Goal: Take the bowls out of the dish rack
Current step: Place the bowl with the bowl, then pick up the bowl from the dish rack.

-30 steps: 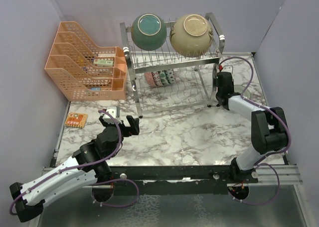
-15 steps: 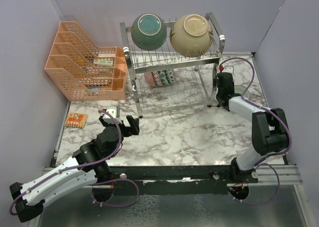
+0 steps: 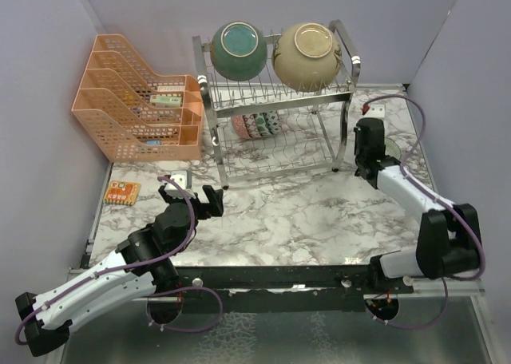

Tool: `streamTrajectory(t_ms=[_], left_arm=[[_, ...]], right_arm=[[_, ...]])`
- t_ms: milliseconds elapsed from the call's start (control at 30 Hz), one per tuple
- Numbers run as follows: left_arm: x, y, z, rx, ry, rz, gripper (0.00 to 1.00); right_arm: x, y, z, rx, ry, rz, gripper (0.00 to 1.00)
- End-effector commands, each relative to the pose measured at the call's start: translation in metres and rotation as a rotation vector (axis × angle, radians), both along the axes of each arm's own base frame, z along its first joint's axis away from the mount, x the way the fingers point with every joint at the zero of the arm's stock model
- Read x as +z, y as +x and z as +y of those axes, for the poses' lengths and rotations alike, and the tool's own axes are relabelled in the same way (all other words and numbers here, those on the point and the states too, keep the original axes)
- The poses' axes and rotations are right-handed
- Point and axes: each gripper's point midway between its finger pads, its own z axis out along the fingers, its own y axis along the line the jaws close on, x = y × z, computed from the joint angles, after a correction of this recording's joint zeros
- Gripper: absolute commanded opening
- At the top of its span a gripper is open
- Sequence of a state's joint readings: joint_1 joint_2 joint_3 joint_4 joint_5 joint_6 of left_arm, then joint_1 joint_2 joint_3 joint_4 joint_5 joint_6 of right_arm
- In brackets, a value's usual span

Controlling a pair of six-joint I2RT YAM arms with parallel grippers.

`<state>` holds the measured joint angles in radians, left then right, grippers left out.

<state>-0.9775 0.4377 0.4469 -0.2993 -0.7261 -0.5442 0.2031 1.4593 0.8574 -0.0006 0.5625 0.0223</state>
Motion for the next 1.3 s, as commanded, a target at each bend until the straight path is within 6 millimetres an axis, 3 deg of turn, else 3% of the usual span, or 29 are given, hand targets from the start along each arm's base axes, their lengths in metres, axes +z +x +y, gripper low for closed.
streamTrajectory(t_ms=[0, 267, 467, 567, 700, 800, 900, 967, 1067, 1133, 1267], left_arm=[[0.006, 0.002, -0.002, 0.010, -0.030, -0.009, 0.98], [0.026, 0.009, -0.002, 0.063, -0.074, -0.035, 0.99], [0.033, 0.014, 0.007, 0.159, -0.055, 0.011, 0.99], [0.042, 0.018, 0.018, 0.237, -0.061, 0.013, 0.99], [0.052, 0.029, 0.022, 0.282, -0.094, 0.016, 0.97], [0.062, 0.044, 0.028, 0.324, -0.071, 0.039, 0.97], [0.072, 0.067, 0.048, 0.387, -0.044, 0.050, 0.98], [0.066, 0.081, 0.074, 0.469, 0.000, 0.105, 0.99], [0.040, 0.112, 0.099, 0.469, -0.052, 0.203, 0.99], [0.026, 0.130, 0.095, 0.391, -0.144, 0.255, 0.98], [0.025, 0.163, 0.081, 0.312, -0.183, 0.251, 0.98]], right_arm=[[0.037, -0.016, 0.028, 0.089, 0.211, -0.157, 0.31], [0.066, -0.064, 0.071, 0.318, 0.455, -0.320, 0.39], [0.086, -0.090, 0.119, 0.588, 0.632, -0.432, 0.44], [0.080, -0.098, 0.137, 0.681, 0.693, -0.406, 0.44], [0.072, -0.105, 0.144, 0.724, 0.708, -0.373, 0.44], [0.071, -0.109, 0.141, 0.732, 0.669, -0.371, 0.44], [0.072, -0.112, 0.142, 0.747, 0.657, -0.365, 0.44], [0.075, -0.115, 0.144, 0.766, 0.665, -0.365, 0.44], [0.076, -0.120, 0.142, 0.766, 0.654, -0.376, 0.44], [0.072, -0.123, 0.138, 0.753, 0.644, -0.385, 0.44], [0.064, -0.131, 0.138, 0.759, 0.650, -0.388, 0.45]])
